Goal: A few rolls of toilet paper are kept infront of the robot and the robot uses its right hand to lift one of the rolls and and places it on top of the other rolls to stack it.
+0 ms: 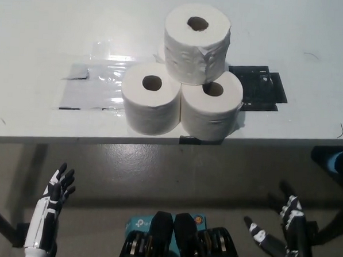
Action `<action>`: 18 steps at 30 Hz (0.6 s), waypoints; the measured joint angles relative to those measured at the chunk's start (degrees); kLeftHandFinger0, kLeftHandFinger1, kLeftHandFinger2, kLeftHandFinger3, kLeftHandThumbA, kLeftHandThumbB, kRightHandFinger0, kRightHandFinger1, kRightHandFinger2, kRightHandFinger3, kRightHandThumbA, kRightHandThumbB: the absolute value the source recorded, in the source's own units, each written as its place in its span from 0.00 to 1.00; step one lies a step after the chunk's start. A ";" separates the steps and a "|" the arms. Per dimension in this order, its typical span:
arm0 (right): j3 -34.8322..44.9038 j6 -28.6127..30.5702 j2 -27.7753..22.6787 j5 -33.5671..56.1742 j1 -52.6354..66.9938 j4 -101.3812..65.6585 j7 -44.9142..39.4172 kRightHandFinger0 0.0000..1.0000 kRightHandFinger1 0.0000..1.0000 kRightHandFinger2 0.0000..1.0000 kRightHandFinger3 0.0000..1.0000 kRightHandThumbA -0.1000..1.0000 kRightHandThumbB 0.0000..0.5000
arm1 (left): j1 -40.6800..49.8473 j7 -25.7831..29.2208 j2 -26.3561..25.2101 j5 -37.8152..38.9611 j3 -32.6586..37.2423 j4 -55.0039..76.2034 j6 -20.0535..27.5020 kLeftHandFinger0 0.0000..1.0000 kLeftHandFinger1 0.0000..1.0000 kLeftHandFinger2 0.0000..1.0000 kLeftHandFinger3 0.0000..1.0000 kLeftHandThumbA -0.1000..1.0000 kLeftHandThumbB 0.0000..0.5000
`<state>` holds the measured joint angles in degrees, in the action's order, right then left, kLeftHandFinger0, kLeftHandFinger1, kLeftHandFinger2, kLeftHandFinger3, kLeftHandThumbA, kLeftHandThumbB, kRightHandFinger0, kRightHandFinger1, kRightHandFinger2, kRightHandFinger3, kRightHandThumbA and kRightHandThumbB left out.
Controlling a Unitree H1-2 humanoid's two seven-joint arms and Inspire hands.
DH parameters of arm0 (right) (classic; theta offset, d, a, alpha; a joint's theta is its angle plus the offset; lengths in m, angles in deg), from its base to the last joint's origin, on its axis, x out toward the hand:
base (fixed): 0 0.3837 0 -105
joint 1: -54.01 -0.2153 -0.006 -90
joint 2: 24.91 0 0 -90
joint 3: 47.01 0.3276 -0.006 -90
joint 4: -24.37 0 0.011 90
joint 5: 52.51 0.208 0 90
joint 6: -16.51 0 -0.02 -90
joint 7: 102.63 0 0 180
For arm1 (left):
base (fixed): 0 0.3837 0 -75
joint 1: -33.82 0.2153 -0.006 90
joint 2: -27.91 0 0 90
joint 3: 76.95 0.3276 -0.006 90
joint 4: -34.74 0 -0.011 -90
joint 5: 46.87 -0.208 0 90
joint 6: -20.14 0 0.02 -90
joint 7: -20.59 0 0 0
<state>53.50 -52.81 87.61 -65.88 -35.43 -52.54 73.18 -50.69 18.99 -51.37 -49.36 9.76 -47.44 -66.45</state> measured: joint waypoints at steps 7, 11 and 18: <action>-5.41 1.74 -2.55 -2.03 0.43 1.13 4.61 0.81 0.84 1.00 1.00 0.79 0.01 | -0.18 -0.07 -0.06 -0.05 0.23 0.35 -0.03 1.00 1.00 1.00 1.00 1.00 0.00; -7.54 2.39 -3.63 -2.33 0.61 1.63 6.79 0.81 0.85 1.00 1.00 0.78 0.00 | -0.21 -0.13 -0.07 -0.17 0.42 0.45 -0.05 1.00 1.00 1.00 1.00 1.00 0.00; -9.55 2.91 -4.83 -2.32 1.09 1.91 9.28 0.81 0.84 1.00 1.00 0.73 0.00 | -0.14 -0.16 -0.09 -0.35 0.90 0.54 -0.14 1.00 1.00 1.00 1.00 1.00 0.00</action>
<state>43.95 -49.90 82.78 -68.20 -34.34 -50.63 82.47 -50.82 18.83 -51.46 -49.71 10.66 -46.91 -66.59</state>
